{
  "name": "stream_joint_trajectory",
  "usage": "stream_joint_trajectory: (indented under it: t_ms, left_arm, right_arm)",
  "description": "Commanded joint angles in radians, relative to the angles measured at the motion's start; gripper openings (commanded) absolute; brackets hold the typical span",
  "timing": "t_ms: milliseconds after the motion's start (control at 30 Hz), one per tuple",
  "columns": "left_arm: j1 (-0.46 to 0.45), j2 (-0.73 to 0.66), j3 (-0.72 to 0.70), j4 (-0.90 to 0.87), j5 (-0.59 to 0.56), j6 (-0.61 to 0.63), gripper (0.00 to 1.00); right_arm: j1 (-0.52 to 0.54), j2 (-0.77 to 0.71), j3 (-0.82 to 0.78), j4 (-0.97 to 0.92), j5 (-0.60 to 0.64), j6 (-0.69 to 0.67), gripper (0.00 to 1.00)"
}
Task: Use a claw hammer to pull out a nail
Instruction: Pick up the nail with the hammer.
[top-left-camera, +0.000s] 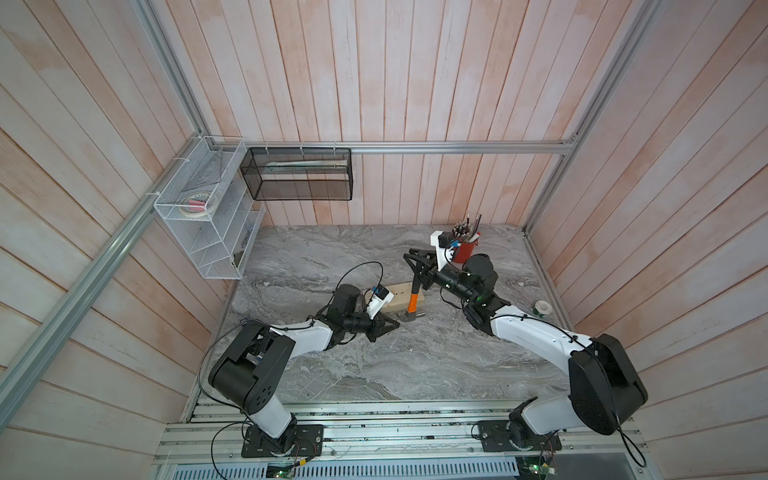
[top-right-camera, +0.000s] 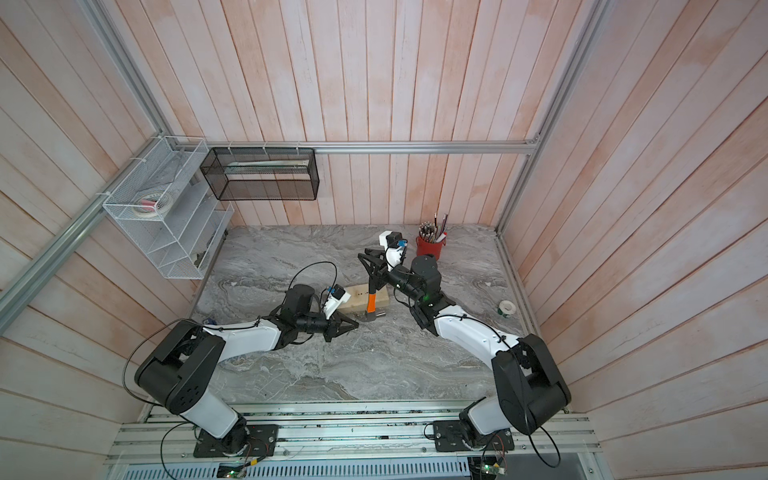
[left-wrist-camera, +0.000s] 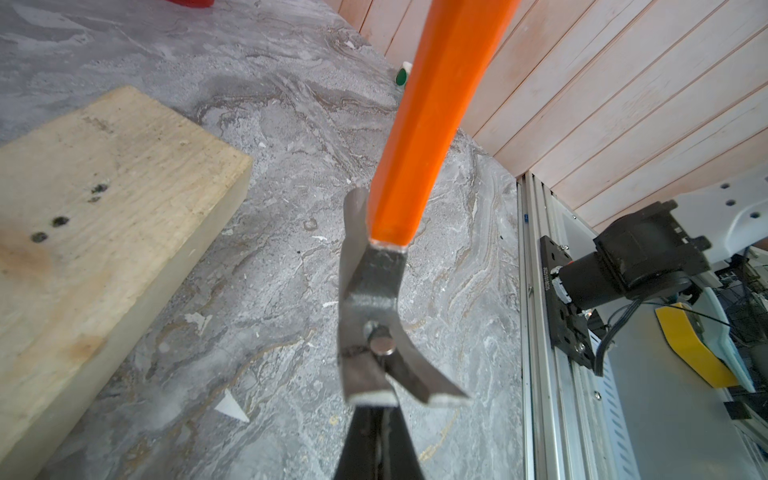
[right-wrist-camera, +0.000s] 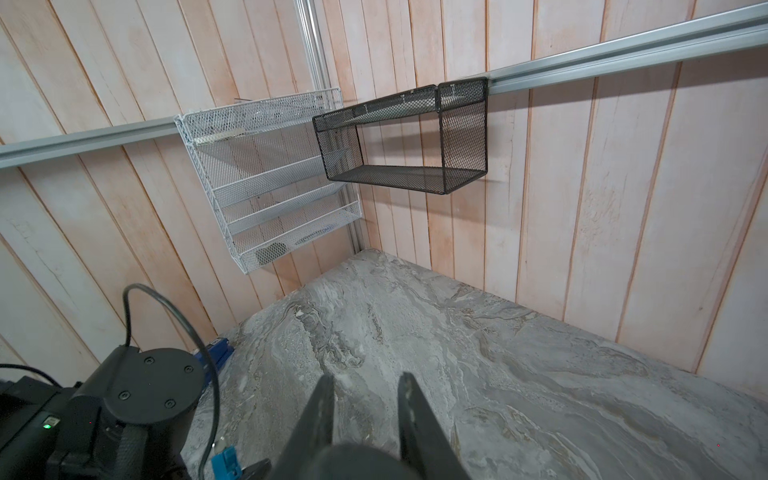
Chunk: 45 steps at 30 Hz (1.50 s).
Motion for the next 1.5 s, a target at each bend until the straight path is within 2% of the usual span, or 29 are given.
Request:
stream_joint_trajectory:
  t_ms: [0, 167, 267, 467, 733, 900, 1067, 1233, 1467]
  left_arm:
    - [0.018, -0.001, 0.041, 0.042, 0.057, -0.059, 0.00]
    - [0.049, 0.006, 0.027, 0.098, 0.105, -0.106, 0.00]
    - [0.049, 0.014, 0.034, 0.076, 0.105, -0.097, 0.00]
    - [0.049, 0.055, 0.073, 0.009, 0.174, -0.100, 0.00]
    - [0.057, 0.085, 0.086, -0.005, 0.166, -0.150, 0.00]
    - [0.059, 0.109, 0.106, -0.034, 0.152, -0.164, 0.00]
    - [0.059, 0.116, 0.112, -0.033, 0.158, -0.177, 0.00]
    - [0.071, 0.119, 0.110, -0.017, 0.175, -0.198, 0.00]
    - [0.077, 0.130, 0.128, -0.067, 0.200, -0.184, 0.00]
  right_arm:
    - [-0.003, 0.016, 0.004, 0.004, 0.077, -0.134, 0.00]
    - [-0.007, 0.020, -0.056, 0.075, 0.066, -0.169, 0.00]
    - [-0.005, 0.034, -0.093, 0.127, 0.054, -0.189, 0.00]
    - [-0.003, 0.064, -0.144, 0.235, 0.010, -0.220, 0.00]
    - [0.014, 0.083, -0.181, 0.313, 0.010, -0.253, 0.00]
    - [0.055, 0.094, -0.189, 0.288, 0.109, -0.319, 0.00]
    - [0.066, 0.106, -0.193, 0.280, 0.166, -0.327, 0.00]
    - [0.068, 0.115, -0.197, 0.279, 0.164, -0.341, 0.00]
    - [0.081, 0.128, -0.190, 0.233, 0.125, -0.434, 0.00]
